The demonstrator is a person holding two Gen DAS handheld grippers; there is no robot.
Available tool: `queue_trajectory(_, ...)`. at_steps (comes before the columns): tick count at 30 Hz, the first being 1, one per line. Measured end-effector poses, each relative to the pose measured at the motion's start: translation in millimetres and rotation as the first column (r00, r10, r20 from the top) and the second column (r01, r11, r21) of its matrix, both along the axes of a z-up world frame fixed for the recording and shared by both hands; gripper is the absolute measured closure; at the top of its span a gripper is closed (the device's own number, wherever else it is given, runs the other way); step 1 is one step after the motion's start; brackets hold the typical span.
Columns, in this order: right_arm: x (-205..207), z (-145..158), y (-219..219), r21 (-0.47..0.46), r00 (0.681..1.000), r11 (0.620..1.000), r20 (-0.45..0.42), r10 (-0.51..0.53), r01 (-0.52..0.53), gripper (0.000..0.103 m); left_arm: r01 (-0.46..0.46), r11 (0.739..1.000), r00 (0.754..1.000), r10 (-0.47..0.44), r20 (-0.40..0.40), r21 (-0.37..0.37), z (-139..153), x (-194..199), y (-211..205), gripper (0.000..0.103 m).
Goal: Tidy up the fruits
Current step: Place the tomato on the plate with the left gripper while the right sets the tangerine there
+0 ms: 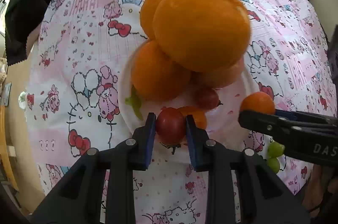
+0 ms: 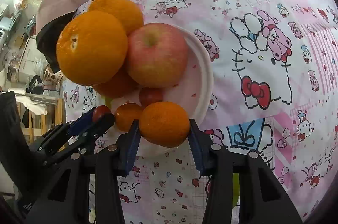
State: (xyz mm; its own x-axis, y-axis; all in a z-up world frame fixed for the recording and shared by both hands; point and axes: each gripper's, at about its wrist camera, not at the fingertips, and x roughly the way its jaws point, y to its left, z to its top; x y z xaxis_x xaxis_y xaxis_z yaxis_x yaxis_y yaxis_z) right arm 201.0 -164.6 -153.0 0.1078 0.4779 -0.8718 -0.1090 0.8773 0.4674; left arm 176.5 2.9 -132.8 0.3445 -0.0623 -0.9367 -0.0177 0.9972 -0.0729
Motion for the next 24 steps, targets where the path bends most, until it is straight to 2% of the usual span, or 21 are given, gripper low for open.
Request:
queue_trajectory(7, 0.3, -5.5, -6.4, -0.008, 0.999, 0.999, -0.026, -0.032, 0.032, 0.054, -0.035, 0.999, 0.999, 0.035, -0.003, -0.034, -1.1, 7.0, 4.2, 0.078)
queue_trajectory(14, -0.9, 3.0, -4.4, 0.016, 1.000, 1.000, 0.011, -0.020, 0.020, 0.054, -0.013, 0.999, 1.000, 0.012, -0.005, -0.032, 1.7, 6.5, -1.0, 0.078)
queue_trajectory(16, -1.1, 3.8, -3.4, 0.038, 1.000, 0.999, 0.010, -0.015, 0.014, 0.054, -0.013, 0.999, 1.000, 0.013, -0.001, -0.032, 3.3, 5.9, -1.2, 0.067)
queue_trajectory(17, -1.1, 3.2, -3.9, 0.055, 1.000, 0.998, 0.003, -0.021, 0.021, 0.054, -0.015, 0.999, 1.000, 0.015, 0.004, -0.038, 4.7, 5.2, -0.9, 0.054)
queue_trajectory(18, -1.0, 2.8, -4.2, 0.065, 1.000, 0.997, -0.003, -0.027, 0.028, 0.054, -0.017, 0.999, 1.000, 0.017, 0.010, -0.041, 6.3, 4.7, -0.7, 0.045)
queue_trajectory(21, 2.2, 0.4, -11.1, 0.123, 0.997, 0.990, -0.039, -0.064, 0.068, 0.048, -0.020, 0.999, 0.999, 0.021, 0.029, -0.030, 10.5, 3.6, -0.3, 0.039)
queue_trajectory(22, 3.0, 2.3, -16.0, 0.145, 0.995, 0.985, -0.037, -0.092, 0.097, 0.042, -0.019, 0.999, 0.999, 0.020, 0.027, -0.031, 10.7, 3.7, -0.1, 0.037)
queue_trajectory(24, 4.7, 8.2, -20.6, 0.151, 0.993, 0.981, -0.016, -0.117, 0.118, 0.039, -0.024, 0.999, 0.999, 0.025, 0.030, -0.035, 11.7, 3.0, 0.4, 0.035)
